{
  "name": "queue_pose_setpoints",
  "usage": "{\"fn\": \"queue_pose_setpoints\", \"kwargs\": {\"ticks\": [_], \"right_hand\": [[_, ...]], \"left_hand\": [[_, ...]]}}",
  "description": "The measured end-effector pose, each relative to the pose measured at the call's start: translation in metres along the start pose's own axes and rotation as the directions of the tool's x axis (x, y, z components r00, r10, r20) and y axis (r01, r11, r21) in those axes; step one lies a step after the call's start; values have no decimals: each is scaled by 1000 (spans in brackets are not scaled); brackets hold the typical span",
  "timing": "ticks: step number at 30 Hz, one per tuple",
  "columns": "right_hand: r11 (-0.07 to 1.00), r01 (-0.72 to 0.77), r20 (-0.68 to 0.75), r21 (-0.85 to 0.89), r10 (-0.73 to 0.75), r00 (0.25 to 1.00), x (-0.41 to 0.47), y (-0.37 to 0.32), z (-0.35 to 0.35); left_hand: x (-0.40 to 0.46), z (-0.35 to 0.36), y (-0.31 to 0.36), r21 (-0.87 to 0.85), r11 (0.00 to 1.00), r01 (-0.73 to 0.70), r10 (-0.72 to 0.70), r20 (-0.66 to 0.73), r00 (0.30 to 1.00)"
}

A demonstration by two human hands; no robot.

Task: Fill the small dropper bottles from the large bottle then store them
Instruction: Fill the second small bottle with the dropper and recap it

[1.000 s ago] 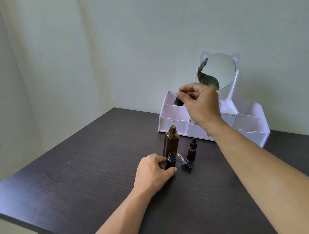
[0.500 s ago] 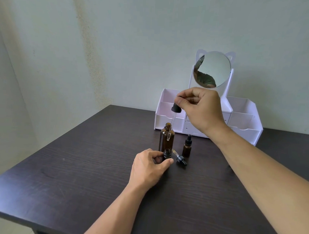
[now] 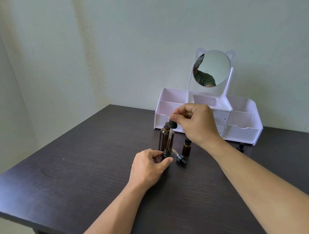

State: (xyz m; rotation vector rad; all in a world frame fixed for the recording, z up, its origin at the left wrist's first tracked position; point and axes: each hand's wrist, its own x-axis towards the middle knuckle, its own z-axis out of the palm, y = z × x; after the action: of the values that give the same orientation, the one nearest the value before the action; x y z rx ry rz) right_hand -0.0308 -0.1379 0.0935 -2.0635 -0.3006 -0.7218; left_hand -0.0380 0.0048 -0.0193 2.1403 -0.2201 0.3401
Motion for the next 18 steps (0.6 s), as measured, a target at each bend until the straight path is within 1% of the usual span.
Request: {"fn": "queue_pose_setpoints", "kwargs": {"ticks": [6,18], "right_hand": [[1000,4,28,0,-4,1000,1,-3,-2],[996,37,58,-76,-33,998,1,-4,-5]], "left_hand": [[0,0,-1,4,1000,-3,3,9,1000],[0,-1,-1,-9,1000,-2,2,18,1000]]}}
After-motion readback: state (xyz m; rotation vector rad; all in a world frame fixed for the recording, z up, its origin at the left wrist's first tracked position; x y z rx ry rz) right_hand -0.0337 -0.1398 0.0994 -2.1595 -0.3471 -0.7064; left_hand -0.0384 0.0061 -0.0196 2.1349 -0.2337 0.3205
